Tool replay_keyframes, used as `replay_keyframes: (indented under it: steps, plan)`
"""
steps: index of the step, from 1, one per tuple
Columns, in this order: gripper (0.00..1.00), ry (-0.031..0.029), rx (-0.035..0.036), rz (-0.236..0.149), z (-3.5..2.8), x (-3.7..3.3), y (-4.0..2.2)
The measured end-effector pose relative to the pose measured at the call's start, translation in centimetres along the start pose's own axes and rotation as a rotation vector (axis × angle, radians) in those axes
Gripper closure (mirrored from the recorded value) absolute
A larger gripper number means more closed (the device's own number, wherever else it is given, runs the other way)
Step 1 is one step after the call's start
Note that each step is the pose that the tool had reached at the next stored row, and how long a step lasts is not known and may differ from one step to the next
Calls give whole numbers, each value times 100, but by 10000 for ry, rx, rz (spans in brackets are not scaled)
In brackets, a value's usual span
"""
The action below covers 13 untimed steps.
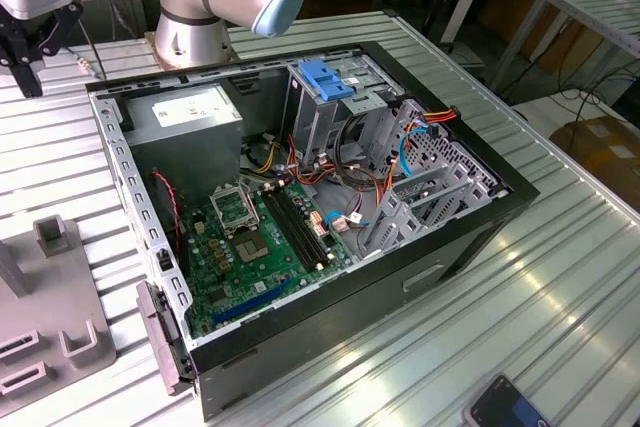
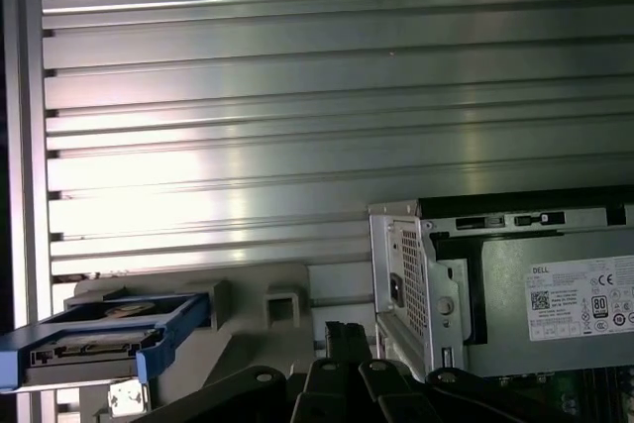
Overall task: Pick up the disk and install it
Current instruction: 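Reach for the disk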
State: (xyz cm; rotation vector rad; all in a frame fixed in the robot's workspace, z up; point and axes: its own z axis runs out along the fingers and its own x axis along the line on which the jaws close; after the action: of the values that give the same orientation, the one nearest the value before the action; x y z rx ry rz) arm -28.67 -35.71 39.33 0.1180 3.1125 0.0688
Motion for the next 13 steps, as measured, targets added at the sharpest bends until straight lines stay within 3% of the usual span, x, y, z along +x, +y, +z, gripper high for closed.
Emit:
replay_keyframes:
  steps: [13]
  plan:
    - [90,0,0,0,-5,204,-15]
